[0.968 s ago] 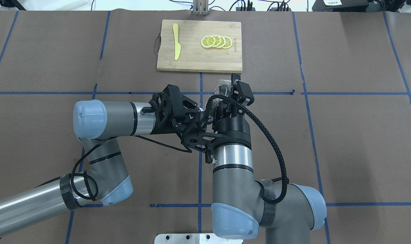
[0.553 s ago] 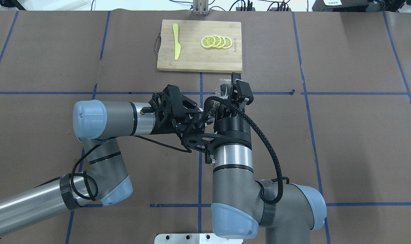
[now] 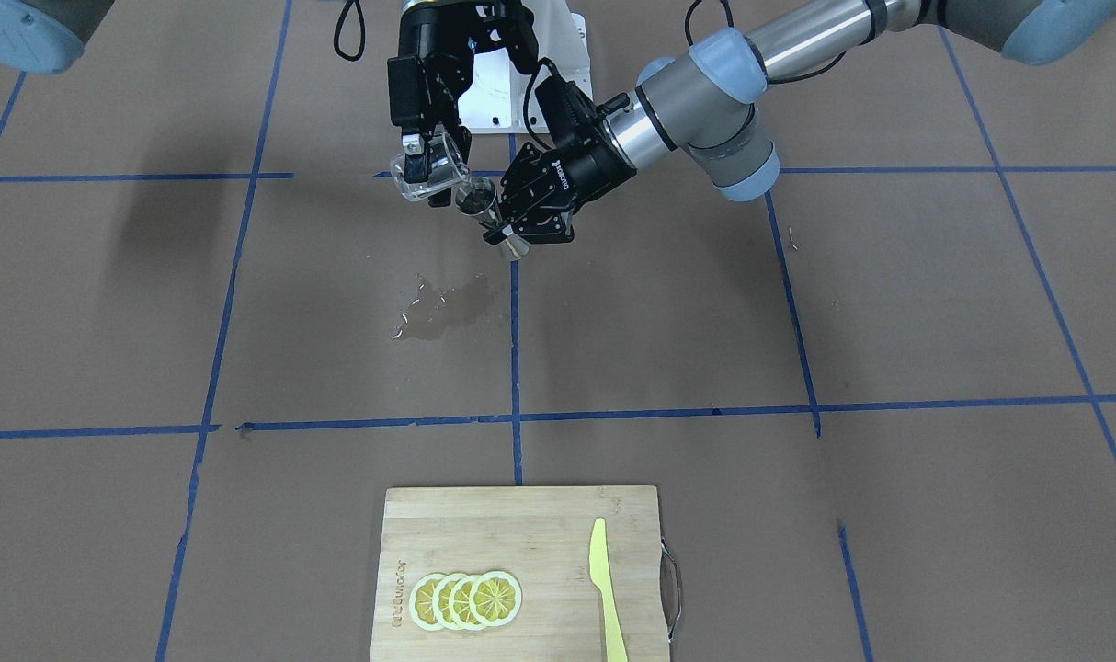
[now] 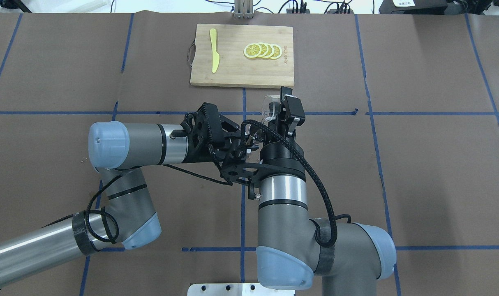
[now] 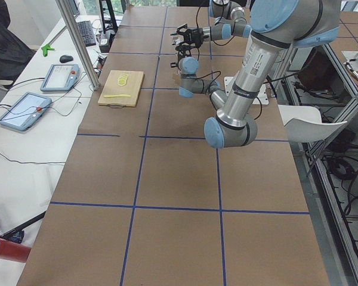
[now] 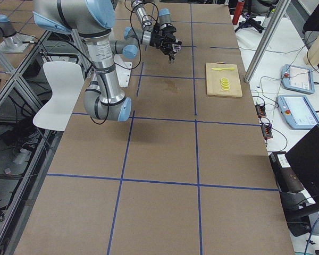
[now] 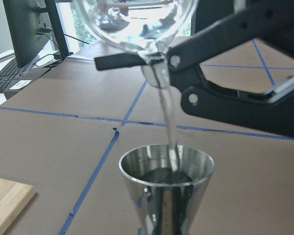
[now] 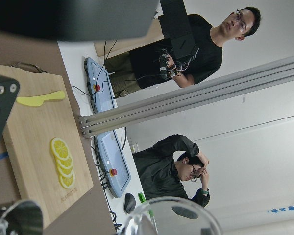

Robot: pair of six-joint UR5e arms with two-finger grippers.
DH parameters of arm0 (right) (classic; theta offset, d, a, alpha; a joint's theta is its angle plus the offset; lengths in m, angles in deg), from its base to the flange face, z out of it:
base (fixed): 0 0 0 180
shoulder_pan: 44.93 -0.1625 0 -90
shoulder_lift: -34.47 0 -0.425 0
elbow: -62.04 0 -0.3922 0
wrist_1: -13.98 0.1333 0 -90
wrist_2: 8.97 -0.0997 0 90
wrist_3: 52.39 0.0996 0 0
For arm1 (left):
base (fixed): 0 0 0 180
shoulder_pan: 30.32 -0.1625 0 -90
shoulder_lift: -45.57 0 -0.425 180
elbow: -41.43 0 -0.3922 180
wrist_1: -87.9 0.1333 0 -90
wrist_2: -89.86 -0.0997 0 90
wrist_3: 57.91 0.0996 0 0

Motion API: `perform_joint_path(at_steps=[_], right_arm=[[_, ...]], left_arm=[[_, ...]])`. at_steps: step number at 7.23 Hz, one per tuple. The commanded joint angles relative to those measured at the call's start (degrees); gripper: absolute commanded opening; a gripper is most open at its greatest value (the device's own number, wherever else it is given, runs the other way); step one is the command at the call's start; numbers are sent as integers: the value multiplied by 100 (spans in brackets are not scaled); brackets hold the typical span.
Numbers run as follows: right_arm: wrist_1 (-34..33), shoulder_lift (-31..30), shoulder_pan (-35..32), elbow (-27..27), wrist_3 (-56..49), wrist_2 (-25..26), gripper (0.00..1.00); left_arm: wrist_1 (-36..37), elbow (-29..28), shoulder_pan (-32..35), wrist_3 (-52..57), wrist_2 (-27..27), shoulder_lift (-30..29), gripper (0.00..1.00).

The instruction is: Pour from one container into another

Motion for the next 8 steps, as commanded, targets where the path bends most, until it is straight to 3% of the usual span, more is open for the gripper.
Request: perform_joint_path(at_steps=[1, 4, 5, 6, 7, 8], right_arm=[[1, 0, 0, 0, -4, 0, 0], [79, 61, 0, 35, 92, -26, 0], [541, 184, 17, 61, 798, -87, 0], [1381, 81, 44, 53, 2058, -610, 0], [1624, 1, 27, 140, 3097, -824, 0], [1636, -139, 0, 567, 3977, -1130, 0]], left_arm=[[-9, 0, 0, 0, 0, 0, 0], [-9, 9, 0, 9, 0, 0, 0], [-9, 0, 0, 9, 0, 9, 0], [-9, 9, 0, 9, 0, 9, 0], [-18, 9, 0, 0, 0, 9, 0], [-9, 9, 0, 9, 0, 17, 0]])
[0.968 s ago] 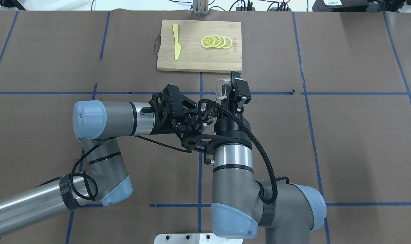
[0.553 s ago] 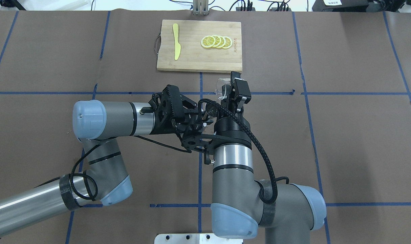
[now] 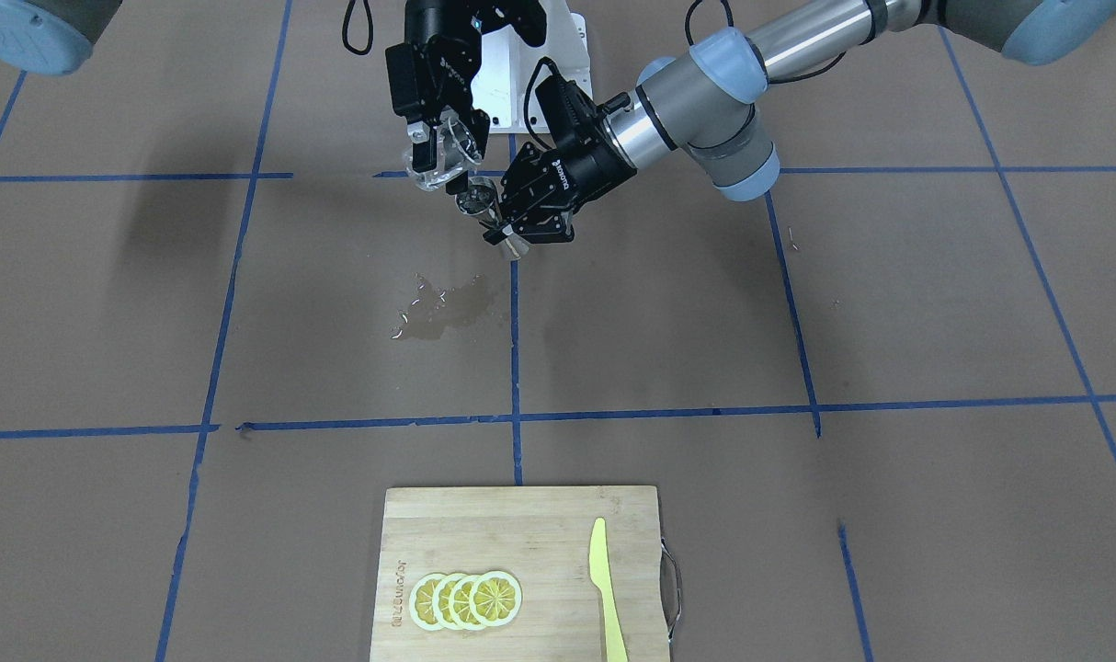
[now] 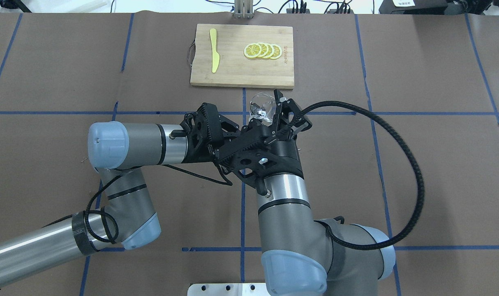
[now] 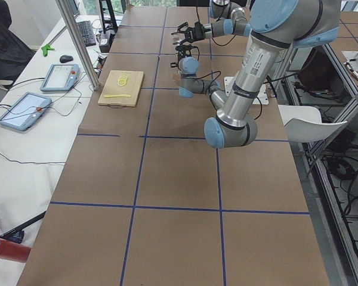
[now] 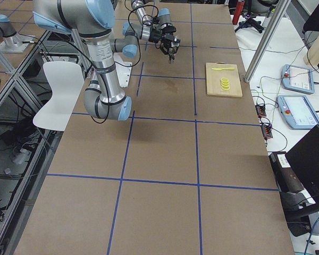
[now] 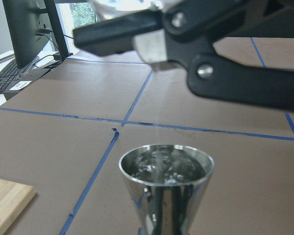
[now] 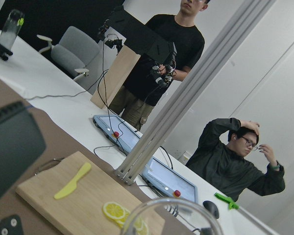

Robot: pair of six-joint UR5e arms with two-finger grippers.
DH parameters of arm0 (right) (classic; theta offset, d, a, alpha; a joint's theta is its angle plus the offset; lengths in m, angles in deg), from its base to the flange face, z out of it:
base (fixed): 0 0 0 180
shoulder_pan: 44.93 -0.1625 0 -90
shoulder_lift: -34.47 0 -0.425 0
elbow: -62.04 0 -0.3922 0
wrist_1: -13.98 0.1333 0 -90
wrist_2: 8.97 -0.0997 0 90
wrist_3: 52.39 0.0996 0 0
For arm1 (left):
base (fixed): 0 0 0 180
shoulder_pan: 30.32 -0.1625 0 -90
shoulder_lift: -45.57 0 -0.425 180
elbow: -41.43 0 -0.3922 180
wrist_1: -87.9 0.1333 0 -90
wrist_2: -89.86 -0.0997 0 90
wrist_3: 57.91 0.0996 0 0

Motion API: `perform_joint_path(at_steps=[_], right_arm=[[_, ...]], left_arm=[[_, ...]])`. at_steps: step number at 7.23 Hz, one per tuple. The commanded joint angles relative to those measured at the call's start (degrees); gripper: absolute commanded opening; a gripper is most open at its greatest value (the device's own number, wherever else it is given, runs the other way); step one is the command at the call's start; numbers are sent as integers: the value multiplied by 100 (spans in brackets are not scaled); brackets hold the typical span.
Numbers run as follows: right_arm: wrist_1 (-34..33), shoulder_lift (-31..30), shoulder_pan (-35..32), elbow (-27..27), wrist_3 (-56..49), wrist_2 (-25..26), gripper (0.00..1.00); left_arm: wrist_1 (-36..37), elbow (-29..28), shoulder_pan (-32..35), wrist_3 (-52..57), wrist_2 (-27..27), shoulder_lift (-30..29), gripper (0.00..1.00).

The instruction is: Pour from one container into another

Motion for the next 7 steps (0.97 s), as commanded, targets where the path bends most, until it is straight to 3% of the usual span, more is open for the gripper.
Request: perform_joint_path(at_steps=[1, 3, 5, 6, 7], right_arm=[[202, -402, -38, 629, 1884, -465, 0], [202, -772, -73, 878, 2644, -483, 0], [211, -1586, -187, 1044, 2665, -535, 0], [768, -2104, -239, 1045, 2656, -684, 0], [1817, -2892, -240, 1002, 2569, -816, 0]], left_arm=[[-5, 1, 9, 13, 9, 15, 0], [-22, 9, 18, 39, 9, 33, 0], [-40, 97, 44, 30, 0, 42, 0], [-49, 245, 79, -13, 0, 42, 0], [-57, 412, 123, -127, -9, 50, 0]])
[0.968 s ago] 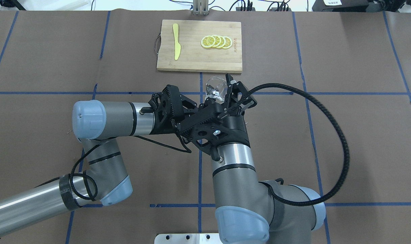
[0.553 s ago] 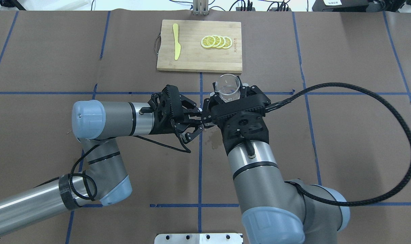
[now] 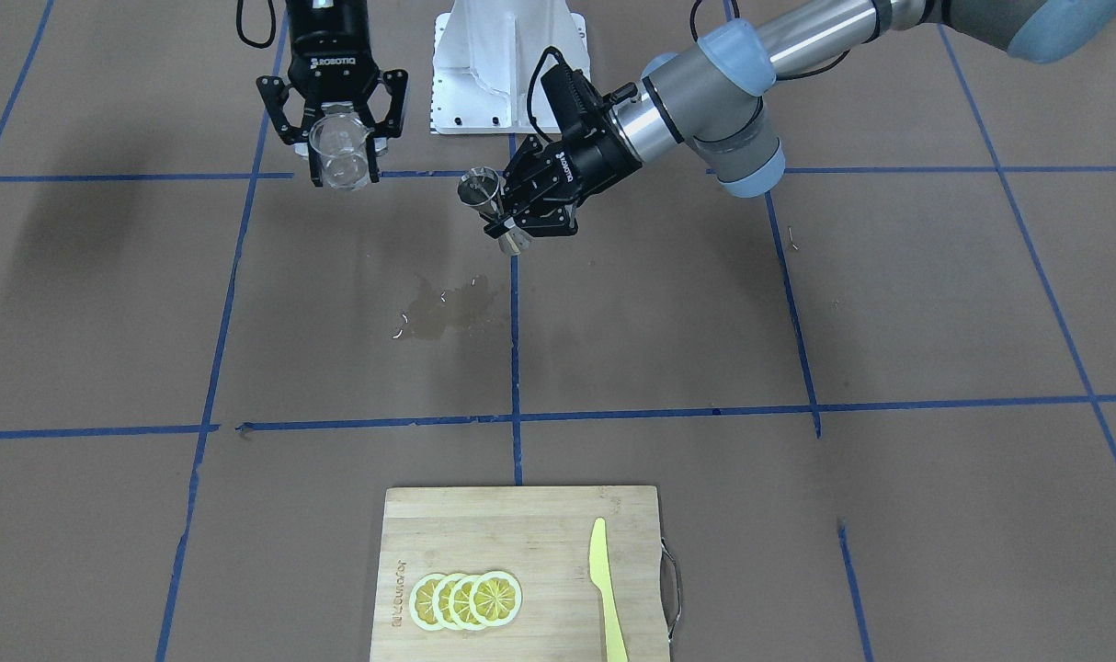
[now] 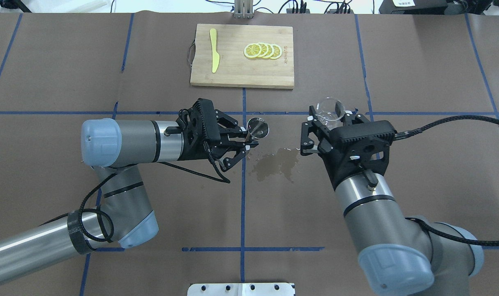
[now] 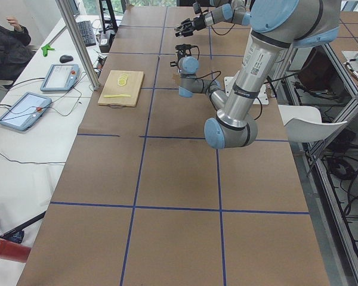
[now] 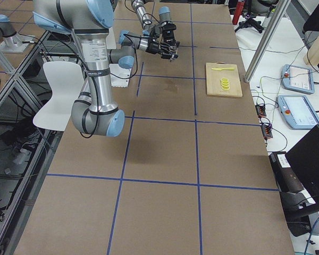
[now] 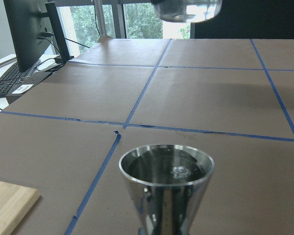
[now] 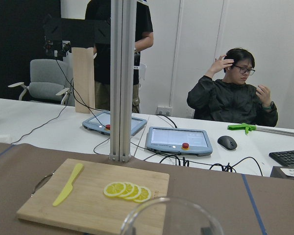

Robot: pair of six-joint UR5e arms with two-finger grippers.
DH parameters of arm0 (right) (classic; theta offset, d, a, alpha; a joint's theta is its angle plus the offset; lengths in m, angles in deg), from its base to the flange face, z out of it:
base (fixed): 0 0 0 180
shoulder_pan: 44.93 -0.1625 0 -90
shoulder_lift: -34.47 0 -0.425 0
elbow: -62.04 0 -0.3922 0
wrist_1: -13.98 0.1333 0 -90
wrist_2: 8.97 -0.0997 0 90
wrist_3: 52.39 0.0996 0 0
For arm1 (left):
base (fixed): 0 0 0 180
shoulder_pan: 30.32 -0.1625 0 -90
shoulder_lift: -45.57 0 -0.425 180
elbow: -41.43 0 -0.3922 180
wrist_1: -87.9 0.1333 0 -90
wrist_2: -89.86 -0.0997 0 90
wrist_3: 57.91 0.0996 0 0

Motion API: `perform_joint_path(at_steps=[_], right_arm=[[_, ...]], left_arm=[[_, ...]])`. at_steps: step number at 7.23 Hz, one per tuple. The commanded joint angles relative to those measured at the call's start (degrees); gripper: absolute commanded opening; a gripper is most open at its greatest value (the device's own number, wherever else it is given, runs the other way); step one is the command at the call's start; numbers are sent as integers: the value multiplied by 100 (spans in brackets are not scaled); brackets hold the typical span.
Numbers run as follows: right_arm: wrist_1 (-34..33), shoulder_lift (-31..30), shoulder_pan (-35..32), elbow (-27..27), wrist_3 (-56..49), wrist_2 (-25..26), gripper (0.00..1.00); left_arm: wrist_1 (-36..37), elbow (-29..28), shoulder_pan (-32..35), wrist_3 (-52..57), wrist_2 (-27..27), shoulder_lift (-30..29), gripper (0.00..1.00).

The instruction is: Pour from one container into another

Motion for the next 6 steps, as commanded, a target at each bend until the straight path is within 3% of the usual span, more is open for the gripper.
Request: perform_joint_path(at_steps=[1, 3, 4, 6], right_arm=[[1795, -1422, -27, -194, -134, -220, 0], [3368, -1813, -27, -1166, -179, -230, 0], [3759, -2041, -27, -1458, -179, -230, 0], [3903, -2350, -10, -1557, -48, -221, 0]], left_arm=[[-219, 231, 47, -487, -112, 16, 0], [-755, 258, 47, -859, -481, 112, 0], [-757, 258, 47, -851, -491, 165, 0], [-757, 293, 65, -851, -500, 183, 0]])
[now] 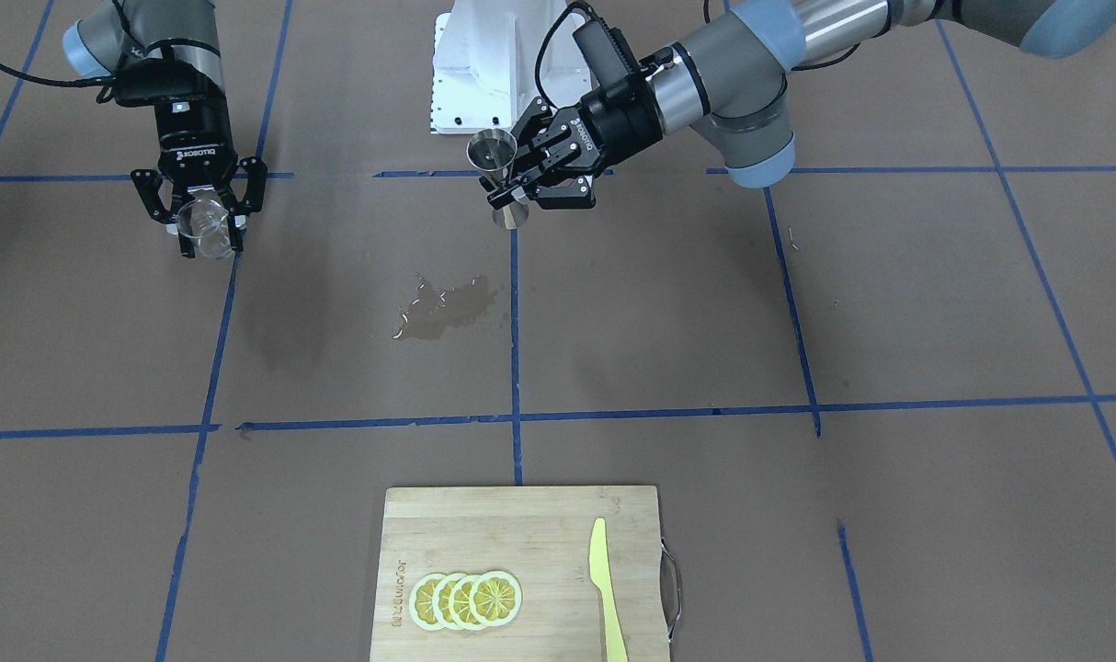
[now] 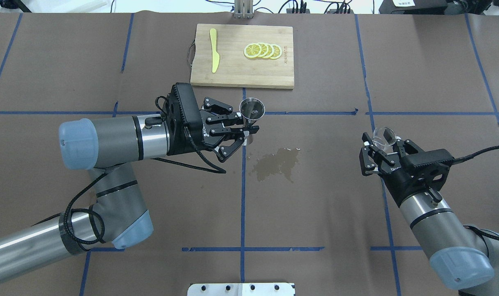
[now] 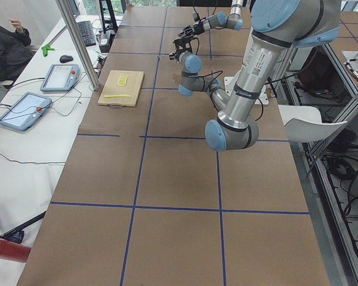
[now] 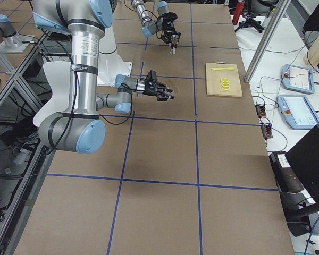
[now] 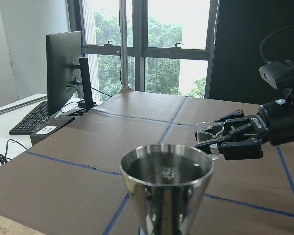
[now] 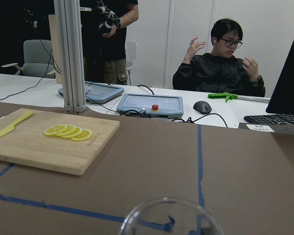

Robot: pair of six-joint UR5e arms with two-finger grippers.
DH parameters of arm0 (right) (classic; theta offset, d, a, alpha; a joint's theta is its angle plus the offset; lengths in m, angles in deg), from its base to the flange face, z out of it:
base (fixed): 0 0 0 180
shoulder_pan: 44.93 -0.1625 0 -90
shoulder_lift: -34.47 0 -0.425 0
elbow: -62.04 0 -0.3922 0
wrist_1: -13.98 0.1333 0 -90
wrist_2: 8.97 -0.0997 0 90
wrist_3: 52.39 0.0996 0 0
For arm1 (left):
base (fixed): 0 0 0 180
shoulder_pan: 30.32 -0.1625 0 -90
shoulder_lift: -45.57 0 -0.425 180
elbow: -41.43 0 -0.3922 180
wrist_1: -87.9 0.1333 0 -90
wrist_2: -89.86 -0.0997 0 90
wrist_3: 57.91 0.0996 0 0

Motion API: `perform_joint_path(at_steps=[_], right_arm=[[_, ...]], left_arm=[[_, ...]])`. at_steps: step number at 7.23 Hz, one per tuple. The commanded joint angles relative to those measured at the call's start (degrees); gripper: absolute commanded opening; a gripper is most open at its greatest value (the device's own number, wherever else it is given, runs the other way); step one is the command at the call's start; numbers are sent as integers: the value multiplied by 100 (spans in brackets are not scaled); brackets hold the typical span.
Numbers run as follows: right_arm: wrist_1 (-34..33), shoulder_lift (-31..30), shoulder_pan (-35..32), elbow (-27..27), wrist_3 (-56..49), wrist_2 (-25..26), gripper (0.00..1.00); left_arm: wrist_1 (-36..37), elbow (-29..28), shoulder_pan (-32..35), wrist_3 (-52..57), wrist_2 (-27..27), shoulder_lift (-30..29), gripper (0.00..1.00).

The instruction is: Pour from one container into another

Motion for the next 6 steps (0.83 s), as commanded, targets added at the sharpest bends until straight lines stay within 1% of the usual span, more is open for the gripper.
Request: perform_joint_path(at_steps=[1, 3, 4, 5, 6], right_arm=[[134, -149, 9, -406, 340, -2, 0], [143, -114, 26, -750, 789, 41, 0], [152, -53, 44, -1056, 1078, 59, 0], [152, -44, 44, -1138, 1151, 85, 0], [152, 69, 61, -1382, 1160, 268, 0]], left_arm=[[-12, 24, 6, -7, -12, 19, 0], [-12, 24, 6, -7, -4, 19, 0], [-12, 24, 6, -15, -12, 19, 0], [-12, 24, 15, -7, -12, 19, 0], [-12, 24, 15, -7, -4, 19, 0]])
